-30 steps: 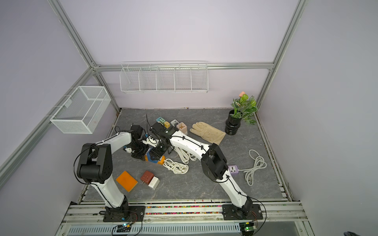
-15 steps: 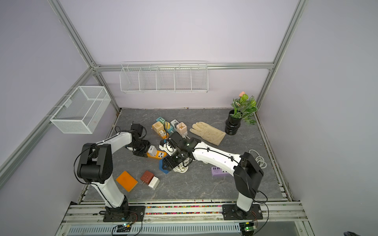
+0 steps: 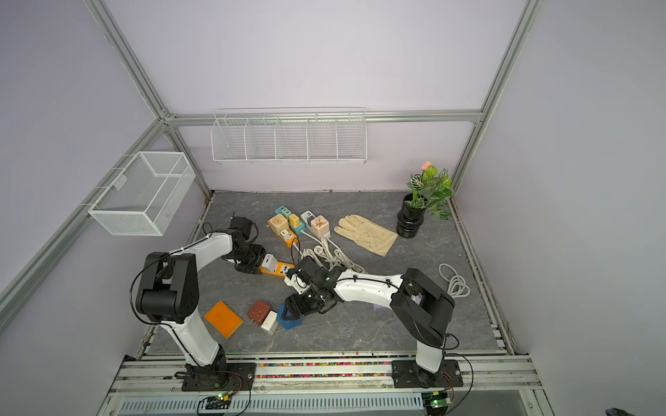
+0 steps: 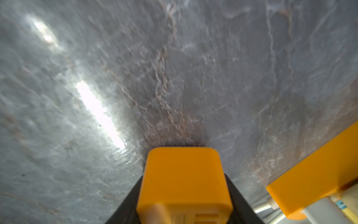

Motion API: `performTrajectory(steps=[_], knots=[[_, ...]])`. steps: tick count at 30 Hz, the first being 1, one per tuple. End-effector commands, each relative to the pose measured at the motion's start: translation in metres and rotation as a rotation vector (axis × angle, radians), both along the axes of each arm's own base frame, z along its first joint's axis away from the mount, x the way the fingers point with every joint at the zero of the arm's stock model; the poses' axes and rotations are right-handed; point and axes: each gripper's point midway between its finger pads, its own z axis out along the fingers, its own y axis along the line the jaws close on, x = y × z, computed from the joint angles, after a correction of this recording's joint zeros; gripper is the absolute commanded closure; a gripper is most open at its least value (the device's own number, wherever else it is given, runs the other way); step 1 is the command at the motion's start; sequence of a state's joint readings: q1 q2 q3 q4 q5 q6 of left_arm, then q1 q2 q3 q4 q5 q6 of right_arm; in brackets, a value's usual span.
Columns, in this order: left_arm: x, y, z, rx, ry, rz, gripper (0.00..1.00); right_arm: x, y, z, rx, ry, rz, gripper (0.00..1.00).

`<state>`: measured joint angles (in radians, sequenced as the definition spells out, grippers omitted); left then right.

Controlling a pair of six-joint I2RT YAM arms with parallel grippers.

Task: Pull the plug off the socket
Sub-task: Place the plug at the center of the board.

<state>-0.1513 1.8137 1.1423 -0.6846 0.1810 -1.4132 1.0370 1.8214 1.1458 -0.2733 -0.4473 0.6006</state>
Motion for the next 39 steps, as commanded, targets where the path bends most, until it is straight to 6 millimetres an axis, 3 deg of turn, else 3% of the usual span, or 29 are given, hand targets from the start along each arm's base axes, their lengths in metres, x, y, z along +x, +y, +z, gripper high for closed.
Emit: performTrajectory(steps=[1, 9, 16, 26, 39], knots=[[0.0, -0.005, -0.003, -0.025, -0.004, 0.007, 1.0, -0.004, 0.01, -0.005, 0.03, 0.048, -0.01, 0.71], [0.0, -0.006, 0.0, -0.028, -0.01, 0.007, 1.0, -0.009, 0.007, -0.019, -0.001, 0.089, -0.018, 0.65], [0.0, -0.006, 0.001, -0.027, -0.008, 0.006, 1.0, -0.01, -0.004, -0.029, -0.07, 0.104, -0.038, 0.32], [0.002, -0.008, 0.003, -0.035, -0.018, 0.001, 1.0, -0.01, -0.02, -0.03, -0.156, 0.078, -0.025, 0.09], [0.002, -0.008, 0.004, -0.036, -0.021, -0.003, 1.0, 0.002, -0.036, -0.003, -0.202, -0.053, 0.009, 0.05]])
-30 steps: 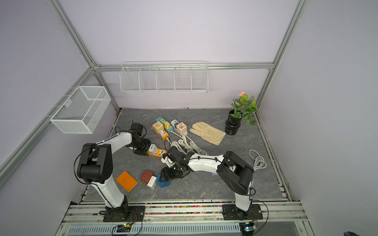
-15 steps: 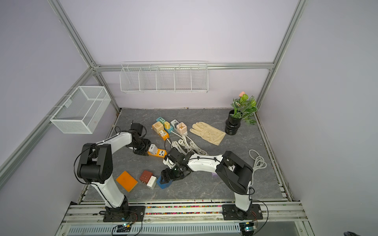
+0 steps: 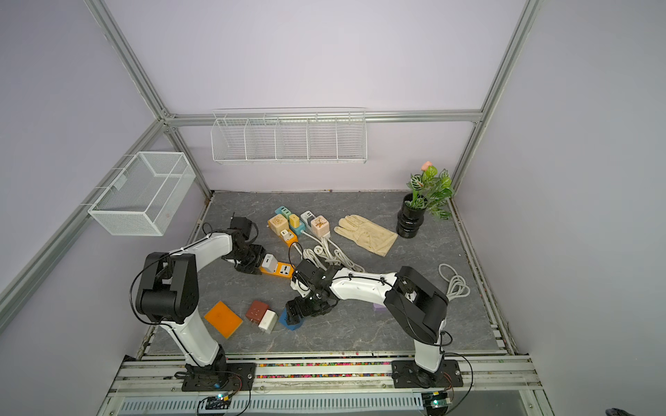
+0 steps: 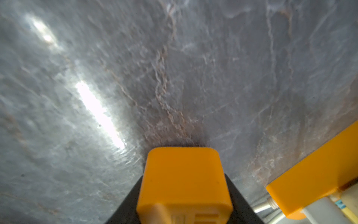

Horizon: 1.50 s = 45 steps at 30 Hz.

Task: Pull the plug off the socket
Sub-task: Place the plug at the center of the board.

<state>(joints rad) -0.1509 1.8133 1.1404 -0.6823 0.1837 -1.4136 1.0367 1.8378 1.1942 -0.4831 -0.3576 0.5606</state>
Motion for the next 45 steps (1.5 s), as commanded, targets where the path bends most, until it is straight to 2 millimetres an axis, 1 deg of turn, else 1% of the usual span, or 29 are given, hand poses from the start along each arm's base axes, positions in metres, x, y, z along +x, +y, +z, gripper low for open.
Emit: performTrajectory(steps=[1, 7, 12, 15, 21, 27, 30, 32, 34, 37, 41, 45], knots=[[0.002, -0.008, 0.003, -0.033, -0.02, -0.004, 1.0, 0.004, -0.007, 0.015, -0.019, -0.054, 0.023, 0.05], [0.002, -0.01, 0.005, -0.035, -0.024, -0.007, 1.0, 0.014, -0.006, 0.028, -0.021, -0.104, 0.034, 0.09], [0.002, -0.011, 0.004, -0.033, -0.023, -0.01, 1.0, 0.023, -0.012, 0.022, -0.062, -0.123, 0.032, 0.15], [0.002, -0.012, 0.004, -0.034, -0.024, -0.012, 1.0, 0.025, -0.011, 0.018, -0.071, -0.126, 0.039, 0.17], [0.003, -0.013, 0.004, -0.035, -0.024, -0.014, 1.0, 0.021, 0.003, 0.012, -0.042, -0.088, 0.076, 0.24], [0.002, -0.013, 0.004, -0.036, -0.022, -0.015, 1.0, 0.023, 0.024, 0.013, -0.014, -0.069, 0.082, 0.26], [0.002, -0.013, 0.004, -0.036, -0.022, -0.015, 1.0, 0.025, 0.034, 0.019, 0.015, -0.059, 0.078, 0.26], [0.002, -0.013, 0.004, -0.035, -0.021, -0.015, 1.0, 0.026, 0.036, 0.022, 0.017, -0.061, 0.081, 0.26], [0.002, -0.013, 0.005, -0.032, -0.018, -0.017, 1.0, 0.029, 0.034, 0.029, 0.008, -0.09, 0.088, 0.25], [-0.001, -0.011, 0.004, -0.021, 0.007, -0.024, 1.0, 0.037, 0.025, 0.04, -0.015, -0.15, 0.089, 0.21], [-0.004, -0.011, 0.002, -0.018, 0.026, -0.027, 1.0, 0.056, 0.017, 0.057, -0.047, -0.29, 0.118, 0.16], [-0.006, -0.01, 0.002, -0.012, 0.037, -0.027, 1.0, 0.081, 0.025, 0.07, -0.033, -0.489, 0.212, 0.14]])
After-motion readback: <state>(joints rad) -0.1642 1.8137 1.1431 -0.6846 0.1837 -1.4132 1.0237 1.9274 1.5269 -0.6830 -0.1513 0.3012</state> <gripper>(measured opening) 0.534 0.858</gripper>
